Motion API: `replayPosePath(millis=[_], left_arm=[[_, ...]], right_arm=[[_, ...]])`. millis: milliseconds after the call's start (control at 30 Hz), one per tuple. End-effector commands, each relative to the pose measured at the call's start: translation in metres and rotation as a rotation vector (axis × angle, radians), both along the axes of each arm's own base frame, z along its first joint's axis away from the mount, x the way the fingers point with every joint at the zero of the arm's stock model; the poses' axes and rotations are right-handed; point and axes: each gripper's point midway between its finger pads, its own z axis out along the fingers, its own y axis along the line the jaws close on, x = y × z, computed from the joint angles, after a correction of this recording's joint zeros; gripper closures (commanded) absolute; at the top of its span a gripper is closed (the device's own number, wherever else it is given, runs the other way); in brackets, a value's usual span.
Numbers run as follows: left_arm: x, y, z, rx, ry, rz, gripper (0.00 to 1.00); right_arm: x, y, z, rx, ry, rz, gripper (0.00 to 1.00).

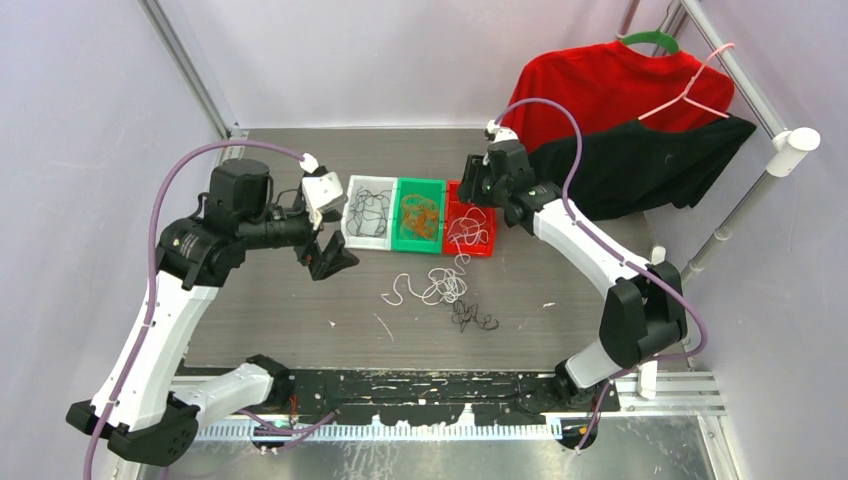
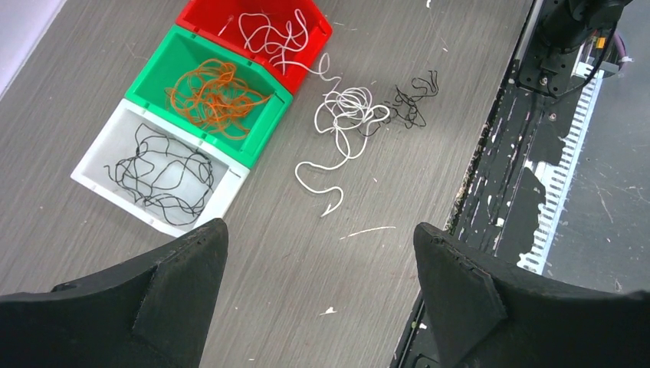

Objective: Untangle the cables
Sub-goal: Place the cable in the bin.

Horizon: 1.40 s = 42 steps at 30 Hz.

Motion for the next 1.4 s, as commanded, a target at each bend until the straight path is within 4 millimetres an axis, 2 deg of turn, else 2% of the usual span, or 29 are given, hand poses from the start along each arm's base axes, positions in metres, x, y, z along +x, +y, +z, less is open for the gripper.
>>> replayPosePath(millis=[0, 133, 200, 233, 267, 433, 533, 633, 800, 1133, 1233, 1300, 1367], left_arm=[[0.0, 0.003, 0.015, -0.006, -0.054, -0.005, 0.09], [0.0, 0.003, 0.011, 0.003, -0.055, -0.007, 0.09], [0.0, 0.003, 0.009, 0.004, -0.047, -0.009, 0.09], [0.0, 0.002, 0.008, 0.004, -0.042, -0.009, 0.09], [0.0, 0.002, 0.007, 0.003, -0.038, -0.012, 0.09], [0.001, 0.001, 0.007, 0.0, -0.031, -0.01, 0.09], [0.001, 0.0, 0.008, -0.004, -0.028, -0.009, 0.09], [0.0, 0.0, 0.009, -0.009, -0.022, -0.009, 0.09], [-0.001, 0.002, 0.01, -0.004, -0.029, -0.001, 0.09], [-0.001, 0.003, 0.011, -0.001, -0.034, 0.001, 0.09], [-0.001, 0.004, 0.012, 0.0, -0.036, 0.002, 0.09], [-0.002, 0.004, 0.011, 0.003, -0.035, 0.002, 0.09], [-0.002, 0.005, 0.01, 0.006, -0.032, 0.003, 0.09]], right_arm=[[-0.017, 0.006, -0.004, 0.0, 0.03, 0.023, 0.44], [-0.056, 0.004, -0.016, -0.051, 0.029, 0.036, 0.42], [-0.079, 0.0, -0.032, -0.093, 0.041, 0.046, 0.43], [-0.088, -0.002, -0.032, -0.084, 0.038, 0.039, 0.44], [-0.096, -0.005, -0.041, -0.09, 0.057, 0.033, 0.44], [-0.126, -0.01, -0.061, -0.059, 0.066, 0.013, 0.42], [-0.127, -0.005, -0.078, -0.069, 0.087, 0.031, 0.41], [-0.119, 0.002, -0.091, -0.083, 0.09, 0.045, 0.41], [-0.104, 0.01, -0.112, -0.116, 0.089, 0.05, 0.49], [-0.077, 0.009, -0.146, -0.218, 0.073, 0.013, 0.61], [-0.074, 0.005, -0.149, -0.24, 0.061, -0.001, 0.76], [-0.075, 0.003, -0.139, -0.239, 0.044, -0.001, 0.88], [-0.075, 0.002, -0.12, -0.223, 0.01, 0.001, 0.98]])
